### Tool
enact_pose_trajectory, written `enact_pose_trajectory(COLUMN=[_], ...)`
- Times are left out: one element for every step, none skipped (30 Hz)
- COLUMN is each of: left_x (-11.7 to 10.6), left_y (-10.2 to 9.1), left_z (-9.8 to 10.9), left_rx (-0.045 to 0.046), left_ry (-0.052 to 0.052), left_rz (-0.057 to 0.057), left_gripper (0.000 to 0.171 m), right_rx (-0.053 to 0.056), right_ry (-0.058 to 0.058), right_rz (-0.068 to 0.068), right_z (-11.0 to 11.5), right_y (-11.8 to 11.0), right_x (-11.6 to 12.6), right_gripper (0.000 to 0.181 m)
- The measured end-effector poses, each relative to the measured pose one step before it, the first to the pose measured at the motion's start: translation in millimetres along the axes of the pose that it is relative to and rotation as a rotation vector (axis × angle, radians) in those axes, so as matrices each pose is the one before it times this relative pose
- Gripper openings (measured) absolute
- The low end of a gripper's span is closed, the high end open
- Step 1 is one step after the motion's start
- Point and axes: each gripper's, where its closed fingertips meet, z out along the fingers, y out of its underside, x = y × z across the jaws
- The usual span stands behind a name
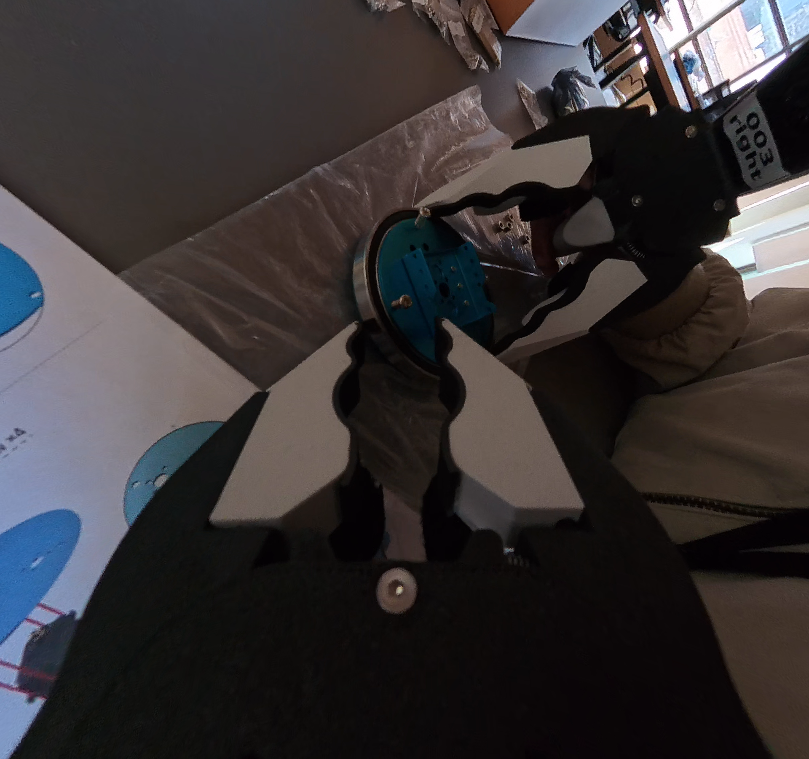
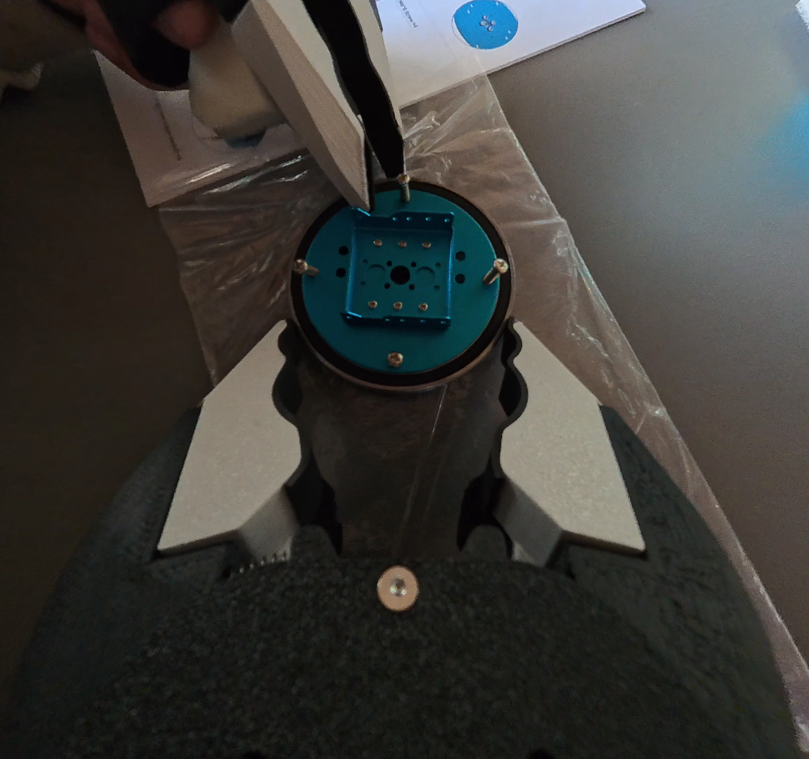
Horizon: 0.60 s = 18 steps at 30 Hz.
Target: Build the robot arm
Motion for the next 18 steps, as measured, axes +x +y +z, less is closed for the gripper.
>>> enact_pose_trajectory(left_x=[-0.18, -0.18, -0.06, -0.27, -0.26, 0.05, 0.44, 0.41, 0.67, -0.21, -1.44, -0.99, -0.67, -0.19, -0.30, -0.32, -0.08, -0.06], left_y=[-1.24, -1.44, -0.96, -0.17, 0.14, 0.01, -0.46, -0.80, -1.06, -0.33, 0.96, 0.59, 0.08, -0.17, -0.11, -0.13, -0.22, 0.26], left_z=[-0.16, -0.33, -0.56, -0.56, -0.66, -0.88, -0.97, -0.91, -0.65, -0.17, 0.55, 0.49, 0.24, 0.07, 0.07, -0.05, -0.20, -0.72], left_rx=[0.01541, 0.01813, 0.01434, 0.00692, 0.00141, 0.00012, 0.00221, 0.00351, 0.00617, 0.00231, -0.00476, -0.00124, 0.00244, 0.00169, -0.00091, -0.00169, -0.00025, -0.00271], left_ry=[-0.0016, 0.0027, 0.0031, -0.0020, -0.0050, -0.0051, -0.0039, -0.0012, 0.0014, -0.0006, -0.0041, 0.0014, 0.0048, 0.0065, 0.0025, -0.0026, -0.0051, -0.0061], left_rz=[-0.0111, -0.0171, -0.0131, -0.0049, 0.0035, 0.0066, 0.0055, 0.0022, -0.0006, -0.0017, -0.0034, -0.0049, -0.0076, -0.0101, -0.0074, 0.0019, 0.0098, 0.0081], left_gripper=[0.031, 0.031, 0.031, 0.031, 0.031, 0.031, 0.031, 0.031, 0.031, 0.031, 0.031, 0.032, 0.033, 0.033, 0.033, 0.033, 0.033, 0.033], right_rx=[-0.0025, 0.0013, 0.0002, 0.0003, 0.0003, -0.0033, -0.0028, -0.0047, -0.0045, 0.0018, 0.0030, -0.0017, 0.0040, 0.0033, 0.0015, 0.0018, 0.0009, 0.0009], right_ry=[0.0041, 0.0035, 0.0018, 0.0005, 0.0009, 0.0027, 0.0043, 0.0031, 0.0055, 0.0056, -0.0012, -0.0069, -0.0026, -0.0018, -0.0012, -0.0030, -0.0032, -0.0022], right_rz=[0.0012, 0.0037, 0.0052, 0.0036, -0.0021, -0.0070, -0.0069, -0.0038, -0.0038, -0.0038, 0.0007, 0.0085, 0.0084, 0.0026, 0.0006, 0.0035, 0.0065, 0.0045], right_z=[0.28, 0.17, 0.22, 0.44, 0.63, 0.49, 0.53, 0.60, -0.07, -0.29, -0.05, 0.43, -0.05, -0.36, -0.31, 0.24, 0.25, 0.17], right_y=[-0.10, -0.26, -0.51, -0.59, -0.49, -0.37, -0.46, 0.01, -0.34, -0.84, -0.87, -0.30, -0.79, -0.44, -0.08, 0.06, -0.05, -0.11], right_x=[0.45, 0.51, 0.01, -0.36, -0.26, -0.14, -0.14, 0.02, 0.24, 0.36, -0.16, -0.48, 0.17, 0.08, 0.17, 0.05, 0.04, -0.21], right_gripper=[0.092, 0.092, 0.092, 0.092, 0.092, 0.092, 0.092, 0.091, 0.091, 0.091, 0.091, 0.091, 0.091, 0.091, 0.091, 0.091, 0.091, 0.091])
